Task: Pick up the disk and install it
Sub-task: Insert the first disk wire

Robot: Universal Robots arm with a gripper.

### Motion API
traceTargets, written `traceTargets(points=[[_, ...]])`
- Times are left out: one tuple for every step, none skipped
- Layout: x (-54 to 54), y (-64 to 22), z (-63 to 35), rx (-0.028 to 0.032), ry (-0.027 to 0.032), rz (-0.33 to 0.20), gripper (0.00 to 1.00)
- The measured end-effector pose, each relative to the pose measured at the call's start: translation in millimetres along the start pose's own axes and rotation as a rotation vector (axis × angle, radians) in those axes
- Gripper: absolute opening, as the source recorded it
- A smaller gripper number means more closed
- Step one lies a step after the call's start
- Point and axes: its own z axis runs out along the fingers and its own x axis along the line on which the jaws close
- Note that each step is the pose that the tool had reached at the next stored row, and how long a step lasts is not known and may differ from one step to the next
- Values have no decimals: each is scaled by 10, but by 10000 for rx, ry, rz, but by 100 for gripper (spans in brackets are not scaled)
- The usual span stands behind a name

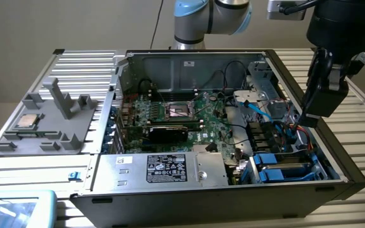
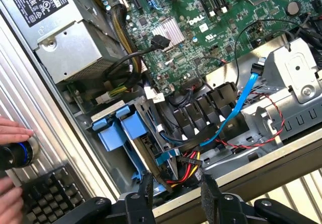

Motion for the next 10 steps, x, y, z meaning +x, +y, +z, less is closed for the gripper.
traceTargets(points=[[0,0,0,-1,-1,0,51],[0,0,0,-1,-2,0,51],[0,0,0,-1,-2,0,51],[3,-1,0,1,-2,-1,51],[7,6,0,19,-14,1,51],[20,13,-1,33,-22,-5,51],[37,9,0,36,-29,-47,51],[48,9,1,37,-40,-109,51],[54,9,0,39,-50,-193,51],[58,10,0,41,-65,-303,51]])
